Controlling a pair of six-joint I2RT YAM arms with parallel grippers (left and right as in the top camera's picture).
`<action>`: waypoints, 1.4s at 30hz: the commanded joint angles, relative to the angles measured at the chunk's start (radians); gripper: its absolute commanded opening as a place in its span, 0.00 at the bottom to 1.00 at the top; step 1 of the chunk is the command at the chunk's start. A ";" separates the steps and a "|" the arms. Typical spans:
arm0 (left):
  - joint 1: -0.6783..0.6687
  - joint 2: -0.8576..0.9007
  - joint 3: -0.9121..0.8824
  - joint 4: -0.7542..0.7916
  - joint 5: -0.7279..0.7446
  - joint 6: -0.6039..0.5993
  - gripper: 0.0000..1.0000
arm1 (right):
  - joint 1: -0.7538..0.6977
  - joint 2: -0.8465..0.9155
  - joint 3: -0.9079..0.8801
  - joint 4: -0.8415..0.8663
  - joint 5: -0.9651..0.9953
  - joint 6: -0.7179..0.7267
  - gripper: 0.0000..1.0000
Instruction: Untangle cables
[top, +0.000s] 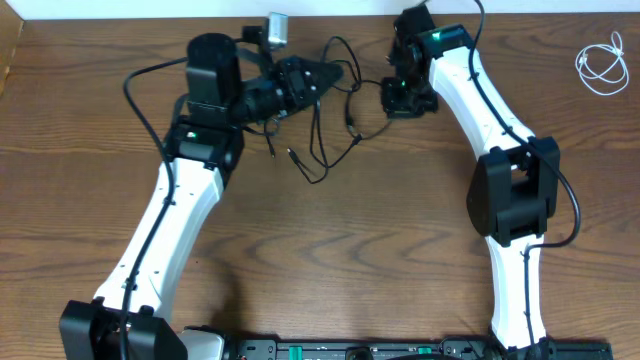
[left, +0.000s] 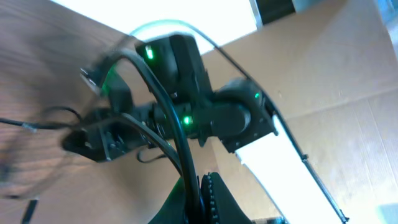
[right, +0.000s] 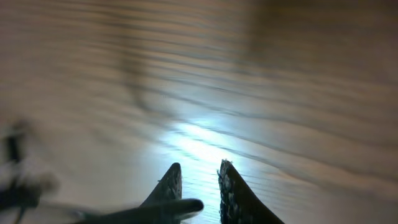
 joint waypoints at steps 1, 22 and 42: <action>0.066 -0.037 0.023 0.009 0.020 -0.002 0.07 | -0.059 0.007 -0.002 -0.021 0.137 0.106 0.17; 0.234 -0.094 0.022 -0.182 0.037 0.139 0.07 | -0.297 0.007 -0.002 -0.115 -0.099 -0.247 0.21; -0.142 -0.073 0.022 -0.621 -0.602 0.502 0.52 | -0.280 -0.341 -0.002 -0.123 -0.416 -0.374 0.52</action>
